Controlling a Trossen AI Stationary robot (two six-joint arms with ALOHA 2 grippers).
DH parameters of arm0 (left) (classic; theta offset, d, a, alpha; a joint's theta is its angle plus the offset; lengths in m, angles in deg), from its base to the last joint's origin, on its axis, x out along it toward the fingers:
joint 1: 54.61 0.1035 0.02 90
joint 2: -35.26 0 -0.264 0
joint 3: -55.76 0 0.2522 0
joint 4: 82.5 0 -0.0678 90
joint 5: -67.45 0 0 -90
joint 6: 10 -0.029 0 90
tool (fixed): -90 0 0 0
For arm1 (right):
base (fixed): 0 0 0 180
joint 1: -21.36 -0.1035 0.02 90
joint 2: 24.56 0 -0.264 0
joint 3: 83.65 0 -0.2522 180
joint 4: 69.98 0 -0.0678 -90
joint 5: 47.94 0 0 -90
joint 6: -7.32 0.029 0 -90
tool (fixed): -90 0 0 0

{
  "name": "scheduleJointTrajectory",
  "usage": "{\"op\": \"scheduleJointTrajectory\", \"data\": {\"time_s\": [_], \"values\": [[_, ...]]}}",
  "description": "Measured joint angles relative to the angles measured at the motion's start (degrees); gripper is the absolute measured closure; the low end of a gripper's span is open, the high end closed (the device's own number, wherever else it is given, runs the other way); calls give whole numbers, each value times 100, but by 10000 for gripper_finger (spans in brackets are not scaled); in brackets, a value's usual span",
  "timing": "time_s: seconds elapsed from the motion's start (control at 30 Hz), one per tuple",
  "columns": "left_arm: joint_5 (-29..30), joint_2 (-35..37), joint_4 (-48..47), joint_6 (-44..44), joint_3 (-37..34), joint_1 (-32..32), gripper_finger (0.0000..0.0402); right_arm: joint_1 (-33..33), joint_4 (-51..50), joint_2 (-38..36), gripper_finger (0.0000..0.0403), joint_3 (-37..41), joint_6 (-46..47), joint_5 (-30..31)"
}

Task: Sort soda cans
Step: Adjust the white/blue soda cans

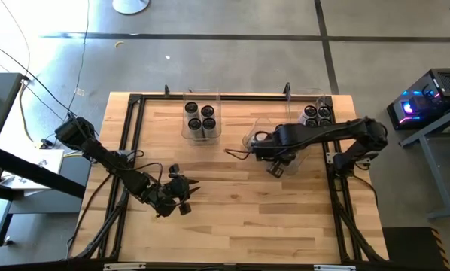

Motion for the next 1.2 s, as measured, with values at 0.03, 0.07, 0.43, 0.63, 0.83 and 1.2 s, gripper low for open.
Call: {"op": "scheduleJointTrajectory", "data": {"time_s": [0.03, 0.07, 0.43, 0.63, 0.83, 1.2], "values": [[0, -1, -8, -1, 0, 0, 312, -6, -113, -13, 401, 0, 97, 0], [1, -1, -6, -2, 0, 0, 312, -7, -180, -42, 401, 4, 168, 0], [-1, -1, -54, 0, 0, -4, 312, -26, -152, -621, 401, 7, 595, -114], [-1, -1, -54, -2, 0, -4, 312, -272, -95, -846, 401, 7, 435, 543], [0, -1, -53, -34, 0, -4, 312, -791, 550, -833, 373, 4, -81, 688], [-1, -1, -32, -92, 0, 102, 312, -1823, 337, -996, 127, 601, 353, 1368]]}}
